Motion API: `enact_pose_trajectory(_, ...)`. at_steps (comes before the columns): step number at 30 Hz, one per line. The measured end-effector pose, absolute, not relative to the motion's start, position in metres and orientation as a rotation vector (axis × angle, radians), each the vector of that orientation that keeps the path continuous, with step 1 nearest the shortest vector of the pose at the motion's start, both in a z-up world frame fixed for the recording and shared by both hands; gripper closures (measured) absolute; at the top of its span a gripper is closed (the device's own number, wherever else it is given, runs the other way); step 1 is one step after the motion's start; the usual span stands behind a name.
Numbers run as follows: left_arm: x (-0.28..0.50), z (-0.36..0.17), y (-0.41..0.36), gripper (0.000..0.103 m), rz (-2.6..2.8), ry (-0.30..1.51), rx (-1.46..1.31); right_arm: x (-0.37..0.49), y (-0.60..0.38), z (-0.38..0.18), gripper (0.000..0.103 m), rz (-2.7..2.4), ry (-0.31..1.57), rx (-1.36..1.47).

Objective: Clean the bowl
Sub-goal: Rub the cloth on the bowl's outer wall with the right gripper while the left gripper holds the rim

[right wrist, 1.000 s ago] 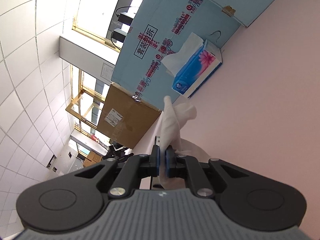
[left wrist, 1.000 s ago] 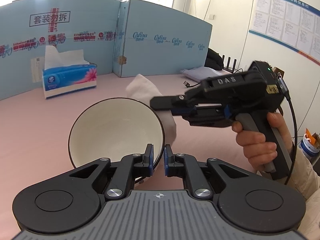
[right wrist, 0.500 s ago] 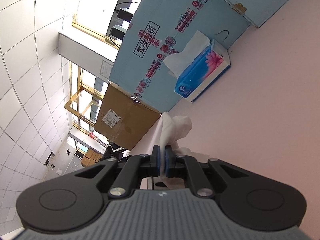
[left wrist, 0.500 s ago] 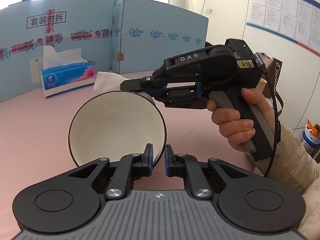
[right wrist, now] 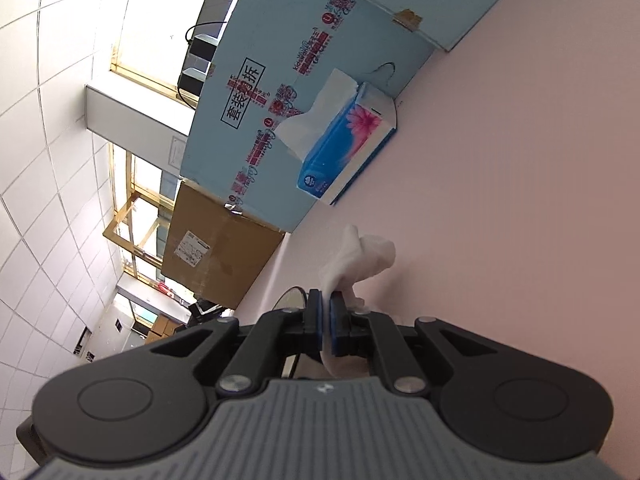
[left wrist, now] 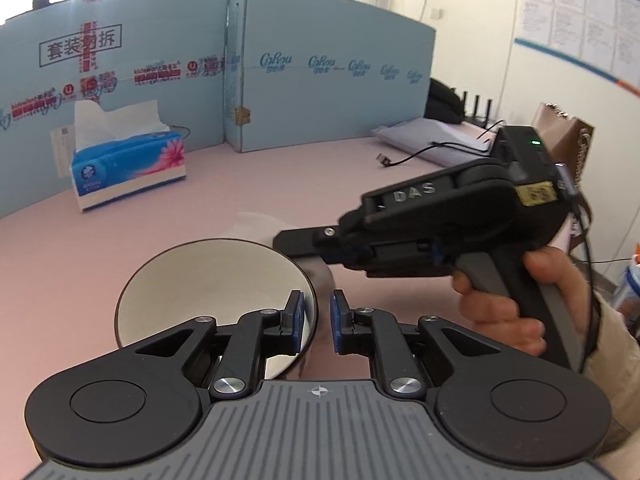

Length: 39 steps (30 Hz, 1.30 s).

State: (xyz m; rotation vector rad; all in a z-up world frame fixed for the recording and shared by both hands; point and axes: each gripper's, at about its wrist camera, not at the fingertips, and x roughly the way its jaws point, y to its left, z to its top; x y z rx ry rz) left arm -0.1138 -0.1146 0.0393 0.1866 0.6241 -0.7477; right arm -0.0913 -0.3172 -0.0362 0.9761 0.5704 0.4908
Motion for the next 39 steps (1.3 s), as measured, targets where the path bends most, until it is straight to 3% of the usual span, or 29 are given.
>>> enact_pose_trajectory(6, -0.118, 0.038, -0.108, 0.095, -0.763, 0.623, 0.210, -0.098, -0.320, -0.036, 0.096, 0.519, 0.566, 0.991)
enact_pose_trajectory(39, -0.145, 0.036, -0.055, 0.092, -0.942, 0.590, 0.260, -0.056, -0.277, -0.032, 0.096, 0.633, 0.675, 0.997)
